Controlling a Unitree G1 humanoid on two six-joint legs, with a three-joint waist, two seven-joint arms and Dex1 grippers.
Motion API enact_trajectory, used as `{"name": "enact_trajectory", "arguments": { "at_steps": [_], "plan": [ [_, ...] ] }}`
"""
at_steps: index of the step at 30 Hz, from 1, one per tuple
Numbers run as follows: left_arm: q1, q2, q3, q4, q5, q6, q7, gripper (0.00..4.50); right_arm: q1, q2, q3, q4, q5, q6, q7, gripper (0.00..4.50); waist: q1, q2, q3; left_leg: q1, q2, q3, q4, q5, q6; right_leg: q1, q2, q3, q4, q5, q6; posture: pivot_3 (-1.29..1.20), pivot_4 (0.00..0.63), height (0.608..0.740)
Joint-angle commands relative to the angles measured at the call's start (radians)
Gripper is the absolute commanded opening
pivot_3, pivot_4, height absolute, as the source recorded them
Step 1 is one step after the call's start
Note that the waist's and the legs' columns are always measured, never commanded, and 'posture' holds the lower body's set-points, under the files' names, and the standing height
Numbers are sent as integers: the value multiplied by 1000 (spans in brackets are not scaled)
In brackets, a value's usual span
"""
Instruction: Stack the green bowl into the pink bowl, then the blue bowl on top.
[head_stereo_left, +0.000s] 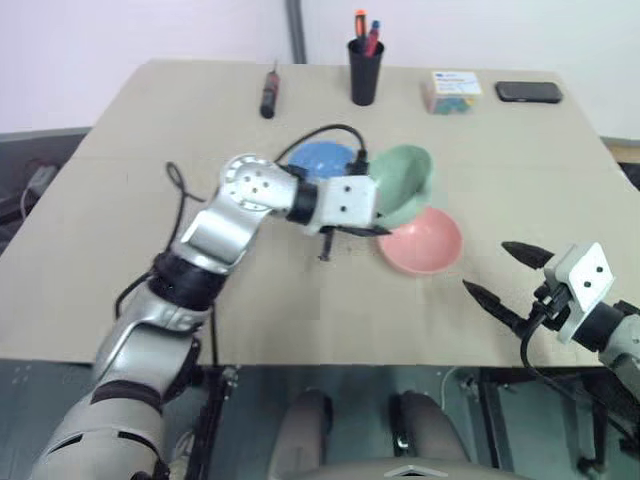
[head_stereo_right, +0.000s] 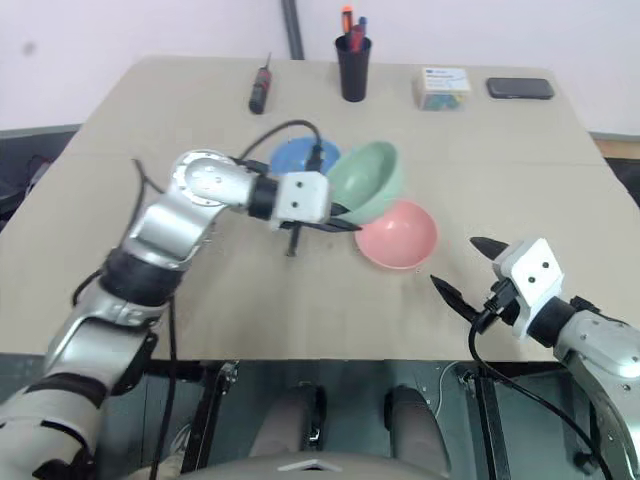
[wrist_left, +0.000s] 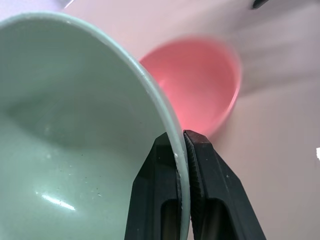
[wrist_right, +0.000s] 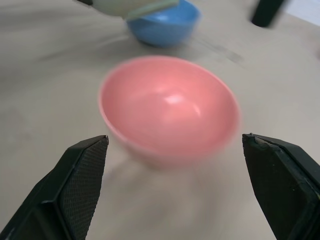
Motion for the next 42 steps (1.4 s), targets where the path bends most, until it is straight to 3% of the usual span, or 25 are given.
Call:
{"name": "enact_trajectory", "arguments": {
  "at_steps": [1,4,10,13,15,21,30,32,38,40,42],
  "plan": [
    [-81,-72,-50,169,44,-174,-78,638,27,20,-39,-102,0,0,-59,4500,-10,0,0,0,0,0,0,0,0,0,0,0,0,0,0,0,150,740],
    [-99,-96,-60,237,56,-256,-106,1425,29,27,-19,-136,-3,18,-91,4500,-23,1,0,1,1,0,0,0,0,0,3,2,1,0,0,0,150,740],
    [-93,-41,27,215,58,-246,-85,4013,18,22,-10,-159,28,44,-115,4500,-15,1,0,0,2,-1,1,0,0,0,3,1,0,0,0,0,150,740],
    [-79,-5,114,153,60,-134,20,4013,-10,6,-8,-143,49,48,-102,4500,-14,1,0,0,2,-2,1,0,0,0,3,0,0,0,0,0,150,740],
    [-80,38,151,147,149,-64,136,4013,-46,-4,-4,-121,67,49,-93,4500,-16,1,0,0,2,-3,1,0,0,0,3,0,0,0,0,0,150,740],
    [-49,164,141,207,356,12,312,4013,-161,-29,52,-44,86,44,-71,4500,-15,1,0,0,2,-3,1,0,0,0,3,0,1,0,0,0,150,740],
    [-90,62,0,438,540,-91,440,4013,-256,-47,125,22,71,23,-40,4500,12,0,0,-2,1,-3,1,0,0,0,2,-2,0,0,0,0,150,740],
    [-114,24,-21,515,562,-128,474,3626,-256,-51,127,26,66,16,-36,4500,12,0,0,-2,1,-3,1,0,0,0,2,-2,0,0,0,0,150,740],
    [-159,-23,-36,632,577,-230,494,1543,-235,-52,116,22,55,2,-36,4500,9,0,0,-2,1,-3,1,0,0,0,2,-1,0,0,0,0,150,740],
    [-169,-26,-31,644,571,-255,483,632,-225,-51,111,18,51,1,-41,4500,9,0,0,-2,1,-3,1,0,0,0,2,-2,0,0,0,0,150,740],
    [-177,-26,-19,646,551,-275,459,143,-217,-49,106,13,50,2,-47,4500,10,0,0,-2,1,-3,1,0,0,0,2,-1,0,0,0,0,150,740]
  ]
}}
